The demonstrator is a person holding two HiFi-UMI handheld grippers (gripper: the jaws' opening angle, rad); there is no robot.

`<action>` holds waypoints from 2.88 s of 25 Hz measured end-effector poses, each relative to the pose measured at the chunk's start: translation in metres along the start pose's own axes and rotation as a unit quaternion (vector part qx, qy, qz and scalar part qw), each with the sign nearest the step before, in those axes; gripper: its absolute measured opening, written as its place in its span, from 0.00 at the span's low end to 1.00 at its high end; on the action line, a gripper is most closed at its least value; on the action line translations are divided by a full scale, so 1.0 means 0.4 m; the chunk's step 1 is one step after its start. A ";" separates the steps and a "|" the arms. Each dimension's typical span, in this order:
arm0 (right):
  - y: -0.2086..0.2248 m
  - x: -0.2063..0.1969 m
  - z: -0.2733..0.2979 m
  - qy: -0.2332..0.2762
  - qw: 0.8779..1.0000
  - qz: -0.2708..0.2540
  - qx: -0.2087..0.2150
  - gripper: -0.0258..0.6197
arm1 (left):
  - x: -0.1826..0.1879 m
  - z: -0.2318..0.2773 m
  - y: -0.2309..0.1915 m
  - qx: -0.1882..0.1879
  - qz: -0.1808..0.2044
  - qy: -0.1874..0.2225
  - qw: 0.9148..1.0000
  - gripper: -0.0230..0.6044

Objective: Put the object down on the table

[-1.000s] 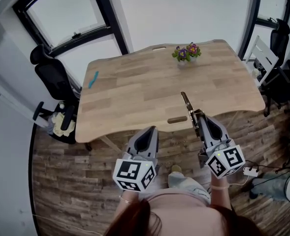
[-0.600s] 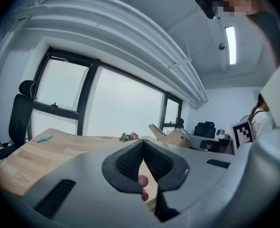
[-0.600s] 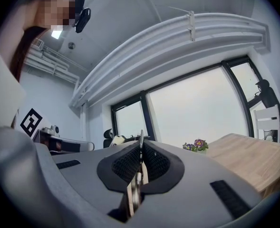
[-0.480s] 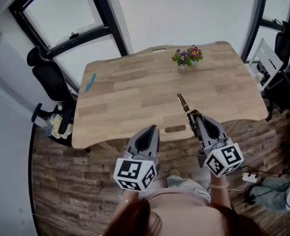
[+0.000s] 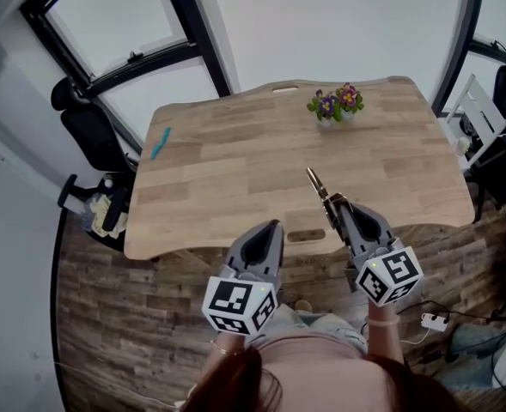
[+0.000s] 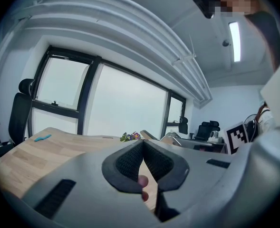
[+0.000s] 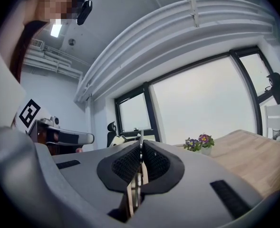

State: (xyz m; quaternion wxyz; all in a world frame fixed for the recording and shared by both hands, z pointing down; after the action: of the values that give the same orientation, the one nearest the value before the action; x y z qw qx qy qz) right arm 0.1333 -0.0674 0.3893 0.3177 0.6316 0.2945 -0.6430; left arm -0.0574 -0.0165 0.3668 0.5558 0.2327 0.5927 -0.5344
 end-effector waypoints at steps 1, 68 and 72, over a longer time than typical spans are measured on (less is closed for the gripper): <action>0.002 -0.004 0.007 -0.002 1.000 0.001 0.003 0.04 | -0.002 0.003 -0.003 0.002 -0.001 -0.002 1.000 0.04; 0.162 -0.271 0.482 -0.176 0.981 -0.082 0.011 0.04 | 0.169 0.472 -0.293 -0.079 0.000 -0.049 0.996 0.04; 0.159 -0.296 0.496 -0.188 0.978 -0.094 0.016 0.04 | 0.171 0.490 -0.309 -0.082 -0.001 -0.051 0.995 0.04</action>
State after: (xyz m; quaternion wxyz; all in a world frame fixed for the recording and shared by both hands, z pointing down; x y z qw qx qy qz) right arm 0.0589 -0.2575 0.5147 0.2953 0.4745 0.2769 -0.7817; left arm -0.1034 -0.2527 0.3881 0.6020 0.1584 0.6056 -0.4957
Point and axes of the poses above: the fingertips, and each gripper's own axes: z forward along the fingers, y to its right, x out of its top, the point moved 6 cm from there along -z, backward along the fingers, and after that the axes turned 11 degrees about -z, right-handed, at the moved point
